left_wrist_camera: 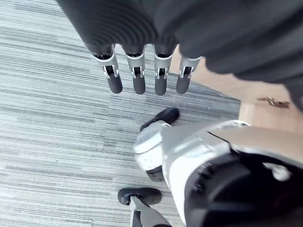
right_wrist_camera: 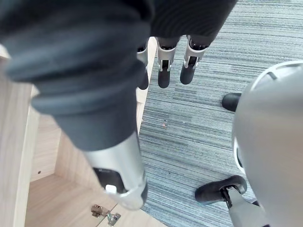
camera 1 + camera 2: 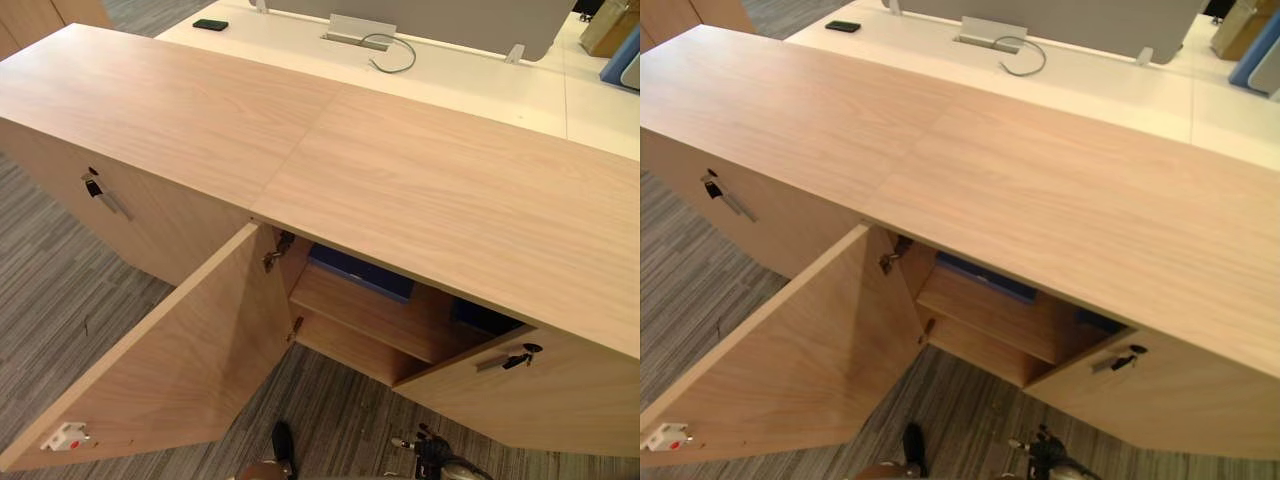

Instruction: Walk over to the cabinet, pick up the folder, carry it to the office cabinet, place the folder inside the office cabinet, then close the office cabinet door

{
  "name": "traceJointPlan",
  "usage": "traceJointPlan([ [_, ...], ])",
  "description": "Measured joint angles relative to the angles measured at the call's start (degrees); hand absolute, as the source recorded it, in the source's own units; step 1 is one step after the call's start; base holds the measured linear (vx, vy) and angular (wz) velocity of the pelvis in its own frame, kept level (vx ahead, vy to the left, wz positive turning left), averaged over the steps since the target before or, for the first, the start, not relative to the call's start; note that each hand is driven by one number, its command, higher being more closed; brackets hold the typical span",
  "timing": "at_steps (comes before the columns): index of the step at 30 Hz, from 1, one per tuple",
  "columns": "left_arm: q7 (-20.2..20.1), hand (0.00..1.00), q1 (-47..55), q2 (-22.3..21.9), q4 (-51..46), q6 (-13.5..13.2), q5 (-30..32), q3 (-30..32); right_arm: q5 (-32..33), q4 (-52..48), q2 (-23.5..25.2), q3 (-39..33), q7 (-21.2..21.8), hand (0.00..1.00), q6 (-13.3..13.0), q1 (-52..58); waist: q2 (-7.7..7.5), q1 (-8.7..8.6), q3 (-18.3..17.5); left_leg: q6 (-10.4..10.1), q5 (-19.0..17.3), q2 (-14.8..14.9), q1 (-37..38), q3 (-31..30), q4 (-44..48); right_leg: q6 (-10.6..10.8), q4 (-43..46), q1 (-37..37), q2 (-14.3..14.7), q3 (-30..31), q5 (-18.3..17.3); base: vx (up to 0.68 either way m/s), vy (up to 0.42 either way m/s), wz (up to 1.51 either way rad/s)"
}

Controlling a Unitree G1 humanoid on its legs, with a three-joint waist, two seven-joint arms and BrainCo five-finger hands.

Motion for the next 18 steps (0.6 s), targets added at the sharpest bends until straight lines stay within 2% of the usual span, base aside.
traceJointPlan([
  [4,4.2,0.0,0.5,-4.5,-2.0,0.5,-0.7,4.5,-1.6,-0.1,-1.9,-0.3,-0.5,0.0,0.5,-1.7,1.46,1.33,0.4,0.0,1.5,0.3,-2.2,-1.6,0.3,-0.4,0.7,-1.4,0.5,-1.1,-0.3,-0.03,-0.051,0.25],
  [5,4.9,0.0,0.5,-6.1,-4.1,0.5,-1.5,4.8,-2.0,-1.2,-2.3,-0.5,-0.9,0.0,0.7,-2.3,2.29,1.89,0.0,0.0,3.9,0.4,-5.2,-2.7,0.5,-0.4,2.2,-3.3,0.7,-3.8,-0.4,-0.06,-0.067,0.74],
  [8,4.9,0.0,0.5,-6.6,-7.5,0.4,-1.8,4.1,-1.9,-2.1,-2.3,-3.4,-1.2,0.0,0.8,-3.8,2.73,1.94,0.5,-0.2,9.6,-0.3,-8.8,-4.8,0.5,-1.0,3.5,-4.4,1.2,-8.4,-0.3,-0.09,-0.047,1.09],
  [9,4.9,0.0,0.7,-6.7,-8.6,0.4,-1.8,3.9,-1.9,-1.9,-2.5,-5.7,-1.6,0.0,0.9,-4.6,2.48,2.08,1.1,-0.4,6.9,-0.5,-9.5,-4.0,1.9,-2.5,2.8,-3.6,0.9,-10.3,-0.5,-0.08,0.034,1.03],
  [10,4.9,0.0,0.9,-6.8,-8.6,0.6,-2.5,4.8,-1.8,-1.8,-2.0,-6.9,-2.0,0.0,0.2,-5.1,0.45,2.85,0.4,2.8,-4.0,0.0,-10.9,5.1,13.2,-2.1,0.7,-2.4,-0.9,-12.6,-2.2,-0.02,0.05,0.7],
  [11,4.9,0.0,0.8,-6.8,-8.1,0.7,-2.5,5.0,-1.7,-1.9,-2.1,-7.4,-2.1,0.0,-0.1,-5.3,-0.13,3.2,0.4,3.4,-9.0,0.5,-11.0,8.7,19.4,-1.0,0.3,-1.9,-1.9,-14.5,-2.9,0.03,0.101,0.11],
  [12,4.9,0.0,1.1,-7.9,-6.7,0.9,-2.5,5.2,-1.6,-2.7,-3.0,-9.1,-2.2,0.0,0.0,-5.6,1.16,2.99,0.3,2.9,-16.3,3.7,-10.2,12.9,27.8,-0.3,0.8,-1.8,-2.3,-16.3,-3.0,0.06,0.083,0.14],
  [13,4.9,0.0,0.6,-8.2,-5.9,1.1,-2.2,5.4,-1.6,-3.1,-3.5,-9.9,-2.2,0.0,0.3,-5.3,2.72,2.23,0.3,2.5,-17.5,4.4,-9.9,12.3,27.3,-0.3,2.4,-2.1,-2.2,-17.4,-3.0,0.02,0.103,0.3],
  [14,4.9,0.0,0.2,-8.3,-5.6,1.1,-1.9,5.4,-1.5,-3.0,-3.8,-10.3,-2.3,0.0,0.6,-5.0,3.84,1.96,0.3,2.9,-17.1,3.7,-9.7,11.6,26.5,-0.1,4.1,-2.8,-2.1,-17.6,-3.2,-0.02,0.112,0.75],
  [15,5.0,0.0,-0.5,-8.6,-5.7,0.6,-1.7,5.0,-1.5,-2.6,-4.0,-11.9,-2.3,0.0,1.3,-4.0,4.45,1.54,0.1,3.3,-15.6,2.2,-9.2,7.9,22.7,0.2,6.3,-4.8,-2.3,-17.4,-4.0,-0.08,0.108,1.14],
  [16,5.2,0.0,-1.4,-8.4,-5.4,0.4,-1.6,4.8,-1.5,-1.8,-4.1,-12.1,-2.3,0.0,1.5,-3.5,4.72,0.33,-0.1,1.2,-10.6,-0.1,-8.7,3.5,15.5,-0.6,1.7,-6.2,0.6,-17.0,-3.7,-0.09,0.09,1.35],
  [17,5.2,0.0,-1.8,-7.6,-5.4,0.4,-1.5,4.5,-1.5,-1.5,-3.8,-12.1,-2.4,0.0,1.5,-3.2,2.64,-0.43,-0.3,-0.8,-9.4,-2.3,-8.4,0.9,14.2,-2.5,-0.7,-7.2,-0.5,-16.6,-1.7,-0.02,0.014,1.15],
  [18,5.2,0.0,-2.0,-6.8,-5.0,0.3,-1.4,5.2,-1.5,-0.9,-3.6,-12.3,-2.4,0.0,1.5,-2.7,1.61,-0.03,0.0,1.4,-14.3,-0.6,-8.5,3.6,20.0,-1.9,0.0,-7.3,-2.1,-17.5,-0.5,0.12,-0.023,0.46],
])
